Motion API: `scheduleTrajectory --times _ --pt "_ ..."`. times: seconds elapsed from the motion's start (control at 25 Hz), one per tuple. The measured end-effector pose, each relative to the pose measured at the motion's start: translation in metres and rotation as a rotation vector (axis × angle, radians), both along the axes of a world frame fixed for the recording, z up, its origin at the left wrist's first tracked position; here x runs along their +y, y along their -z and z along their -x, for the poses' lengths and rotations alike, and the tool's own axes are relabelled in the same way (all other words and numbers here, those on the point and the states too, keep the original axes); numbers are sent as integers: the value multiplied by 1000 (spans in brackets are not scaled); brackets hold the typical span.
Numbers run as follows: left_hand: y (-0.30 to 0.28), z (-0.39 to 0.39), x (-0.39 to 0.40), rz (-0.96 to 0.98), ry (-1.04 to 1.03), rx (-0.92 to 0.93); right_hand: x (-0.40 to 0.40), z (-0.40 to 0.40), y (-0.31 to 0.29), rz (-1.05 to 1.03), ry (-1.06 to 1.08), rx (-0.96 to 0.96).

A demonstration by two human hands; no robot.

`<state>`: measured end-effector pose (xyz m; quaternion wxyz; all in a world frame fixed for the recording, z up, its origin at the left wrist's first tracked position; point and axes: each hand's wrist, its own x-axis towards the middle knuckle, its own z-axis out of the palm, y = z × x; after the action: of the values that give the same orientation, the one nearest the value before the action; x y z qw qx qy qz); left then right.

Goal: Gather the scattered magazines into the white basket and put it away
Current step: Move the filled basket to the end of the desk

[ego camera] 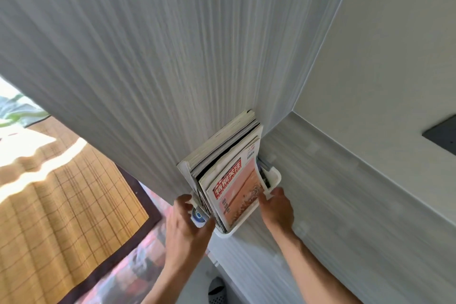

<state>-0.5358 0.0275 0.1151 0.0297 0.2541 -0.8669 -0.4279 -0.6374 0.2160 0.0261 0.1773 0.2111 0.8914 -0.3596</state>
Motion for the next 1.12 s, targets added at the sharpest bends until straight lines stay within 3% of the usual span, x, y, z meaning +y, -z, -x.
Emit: scheduleTrajectory --times 0.08,0.12,0.24,0.36,0.56,0.76,1.0,1.12 --pt "16 12 6 -233 19 -178 12 20 -9 -103 -28 102" --pt "22 20 7 -296 22 -187 21 34 -14 -46 4 42" --pt "33 42 10 -397 -151 -138 32 48 -24 386 185 -365" --pt "40 48 10 -427 -310 -150 13 15 -14 637 48 -604" --pt "41 68 19 -524 -285 -184 -15 -5 -5 602 -22 -484" --pt "38 72 22 -583 -301 -220 -13 -6 -8 560 -36 -501" --pt "33 71 11 -634 -183 -185 -31 -29 0 832 199 -501" --pt "34 62 11 -721 -267 -156 -43 -40 5 851 258 -469"
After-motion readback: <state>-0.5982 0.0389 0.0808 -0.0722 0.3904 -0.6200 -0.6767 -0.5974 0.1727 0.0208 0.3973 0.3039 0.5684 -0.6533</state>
